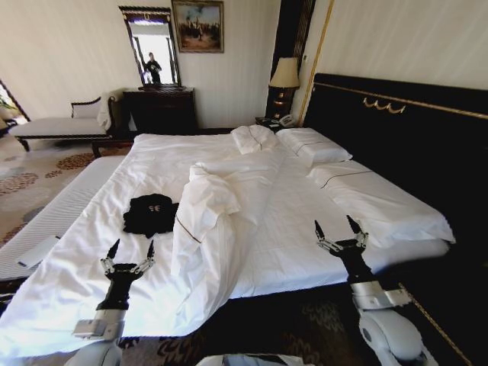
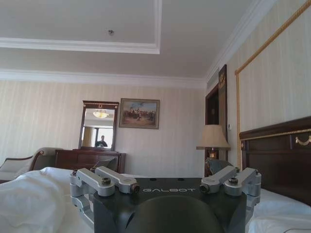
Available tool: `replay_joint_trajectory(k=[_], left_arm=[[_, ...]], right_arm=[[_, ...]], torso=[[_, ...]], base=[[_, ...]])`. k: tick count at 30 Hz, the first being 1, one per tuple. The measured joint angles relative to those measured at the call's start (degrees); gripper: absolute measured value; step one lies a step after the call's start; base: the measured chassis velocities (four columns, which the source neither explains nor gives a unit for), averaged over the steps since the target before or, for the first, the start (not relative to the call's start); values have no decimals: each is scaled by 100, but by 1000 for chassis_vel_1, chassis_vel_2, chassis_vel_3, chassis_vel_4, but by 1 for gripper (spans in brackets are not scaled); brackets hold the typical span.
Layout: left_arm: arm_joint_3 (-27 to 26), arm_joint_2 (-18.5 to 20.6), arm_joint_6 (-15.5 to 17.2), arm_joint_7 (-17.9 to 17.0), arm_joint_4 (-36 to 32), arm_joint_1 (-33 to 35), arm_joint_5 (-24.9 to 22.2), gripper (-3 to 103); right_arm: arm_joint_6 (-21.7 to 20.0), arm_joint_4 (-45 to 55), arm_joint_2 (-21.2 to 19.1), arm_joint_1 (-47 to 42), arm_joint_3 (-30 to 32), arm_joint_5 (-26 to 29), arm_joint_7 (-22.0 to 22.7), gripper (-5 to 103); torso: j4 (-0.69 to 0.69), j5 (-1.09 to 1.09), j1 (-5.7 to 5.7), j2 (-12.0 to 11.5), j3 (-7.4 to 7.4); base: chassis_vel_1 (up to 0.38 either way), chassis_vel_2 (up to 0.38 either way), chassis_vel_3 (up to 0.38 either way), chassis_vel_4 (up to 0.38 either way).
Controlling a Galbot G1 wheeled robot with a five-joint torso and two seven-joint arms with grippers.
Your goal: Fold the clothes on the bed.
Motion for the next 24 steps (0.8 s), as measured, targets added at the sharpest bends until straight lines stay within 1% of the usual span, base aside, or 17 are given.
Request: replay_joint_trajectory(k=[2,3,4,5,6,7,8,11,13,14,15,16,17,18,21,22,24], left_arm=[[-68,5,0,-4,-38,37,-34,100],[-93,5,0,-5,-45,53,-42,100],[-93,5,0,-5,-45,53,-42,100],[-122,5,0,-5,-52,68,-53,100],[-170,5,-1,-7,-58,88,-74,100],[-283,7,-10,-13,-61,121,-119,100],[-283,7,-10,-13,-61,121,-119,100],[-483,12,-35,-25,-79,182,-183,100],[-548,-2,-47,-26,-102,213,-196,100],[-548,-2,-47,-26,-102,213,-196,100],[-589,-22,-58,-26,-126,243,-199,100],[-605,-33,-63,-26,-137,258,-199,100],[-638,-57,-74,-26,-166,295,-198,100],[-638,-57,-74,-26,-166,295,-198,100],[-735,-86,-91,-25,-224,371,-187,100],[-735,-86,-91,-25,-224,371,-187,100],[-787,-86,-91,-25,-242,385,-187,100]], right_arm=[[-238,-3,-273,258,-74,436,46,100],[-301,-16,-336,332,-92,571,58,100],[-301,-16,-336,332,-92,571,58,100],[-367,-37,-408,408,-115,736,64,100],[-440,-72,-492,502,-146,984,69,100],[-582,-167,-664,703,-211,1536,80,100],[-582,-167,-664,703,-211,1536,80,100],[-872,-328,-919,1018,-330,2406,165,100],[-1031,-344,-1001,1140,-390,2730,201,100],[-1031,-344,-1001,1140,-390,2730,201,100],[-1146,-343,-1065,1235,-453,2998,239,100],[-1188,-339,-1087,1275,-484,3089,253,100],[-1285,-320,-1136,1400,-581,3340,291,100],[-1285,-320,-1136,1400,-581,3340,291,100],[-1534,-219,-1189,1650,-813,4110,448,100],[-1534,-219,-1189,1650,-813,4110,448,100],[-1648,-162,-1205,1751,-909,4494,566,100]], torso=[[0,-1,5,-1,1],[0,0,5,-1,1],[0,0,5,-1,1],[0,0,5,-2,1],[0,0,5,-1,1],[1,-1,4,-1,1],[1,-1,4,-1,1],[0,-1,3,-1,0],[-1,-1,3,-1,1],[-1,-1,3,-1,1],[0,-1,4,-1,1],[-1,-1,3,-1,1],[0,0,4,-1,1],[0,0,4,-1,1],[0,0,3,-1,1],[0,0,3,-1,1],[-1,-1,3,-1,0]], base=[[0,0,0,0],[0,0,0,0],[0,0,0,0],[0,0,0,0],[0,0,0,0],[0,0,0,0],[0,0,0,0],[0,0,0,0],[0,0,0,0],[0,0,0,0],[0,0,0,0],[0,0,0,0],[0,0,0,0],[0,0,0,0],[0,0,0,0],[0,0,0,0],[0,0,0,0]])
